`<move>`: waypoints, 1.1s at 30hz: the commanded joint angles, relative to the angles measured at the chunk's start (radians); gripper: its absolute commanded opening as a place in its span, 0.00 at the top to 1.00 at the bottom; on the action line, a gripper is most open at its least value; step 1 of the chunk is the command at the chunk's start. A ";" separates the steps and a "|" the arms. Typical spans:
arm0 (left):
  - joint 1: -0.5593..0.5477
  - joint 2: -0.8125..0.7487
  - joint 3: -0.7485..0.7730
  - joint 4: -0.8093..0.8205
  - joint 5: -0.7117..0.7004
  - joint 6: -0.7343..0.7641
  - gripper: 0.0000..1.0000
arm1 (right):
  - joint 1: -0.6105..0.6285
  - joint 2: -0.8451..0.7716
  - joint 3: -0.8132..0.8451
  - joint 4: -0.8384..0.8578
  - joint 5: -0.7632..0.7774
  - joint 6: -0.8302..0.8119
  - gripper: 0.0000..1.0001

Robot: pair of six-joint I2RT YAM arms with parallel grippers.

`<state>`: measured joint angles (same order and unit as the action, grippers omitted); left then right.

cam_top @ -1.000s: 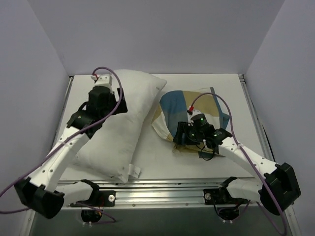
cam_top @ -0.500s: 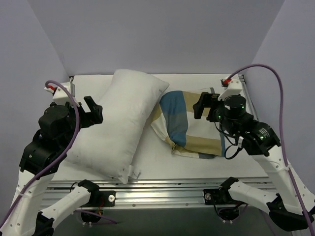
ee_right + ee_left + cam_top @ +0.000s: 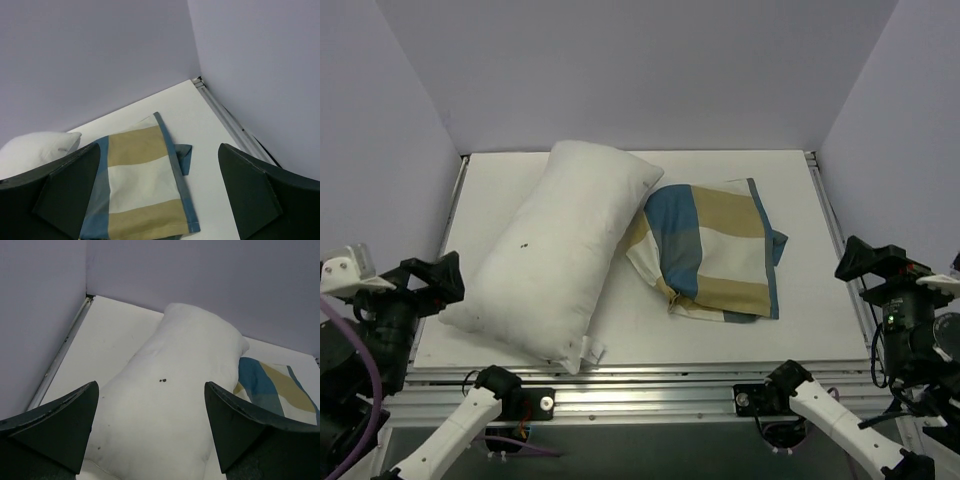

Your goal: Remove the pillowcase from the pillow

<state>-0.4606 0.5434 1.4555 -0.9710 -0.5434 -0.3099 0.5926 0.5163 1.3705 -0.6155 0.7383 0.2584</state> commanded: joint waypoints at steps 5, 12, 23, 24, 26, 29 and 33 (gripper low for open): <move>0.007 -0.152 -0.116 -0.037 -0.124 -0.031 0.06 | 0.007 -0.165 -0.119 0.030 0.134 -0.039 0.00; 0.005 -0.224 -0.156 -0.063 -0.176 -0.049 0.06 | 0.026 -0.211 -0.148 0.049 0.134 -0.064 0.00; 0.005 -0.214 -0.165 -0.061 -0.145 -0.055 0.06 | 0.039 -0.200 -0.180 0.065 0.121 -0.056 0.01; 0.005 -0.215 -0.167 -0.061 -0.144 -0.055 0.06 | 0.041 -0.199 -0.180 0.066 0.121 -0.054 0.01; 0.005 -0.217 -0.172 -0.060 -0.142 -0.057 0.06 | 0.042 -0.199 -0.183 0.068 0.119 -0.050 0.02; 0.005 -0.215 -0.178 -0.063 -0.138 -0.058 0.06 | 0.047 -0.196 -0.183 0.071 0.119 -0.045 0.02; 0.005 -0.204 -0.184 -0.067 -0.122 -0.058 0.06 | 0.053 -0.190 -0.188 0.074 0.119 -0.047 0.02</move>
<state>-0.4606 0.3172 1.2793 -1.0370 -0.6811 -0.3603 0.6346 0.3008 1.1908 -0.5869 0.8383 0.2123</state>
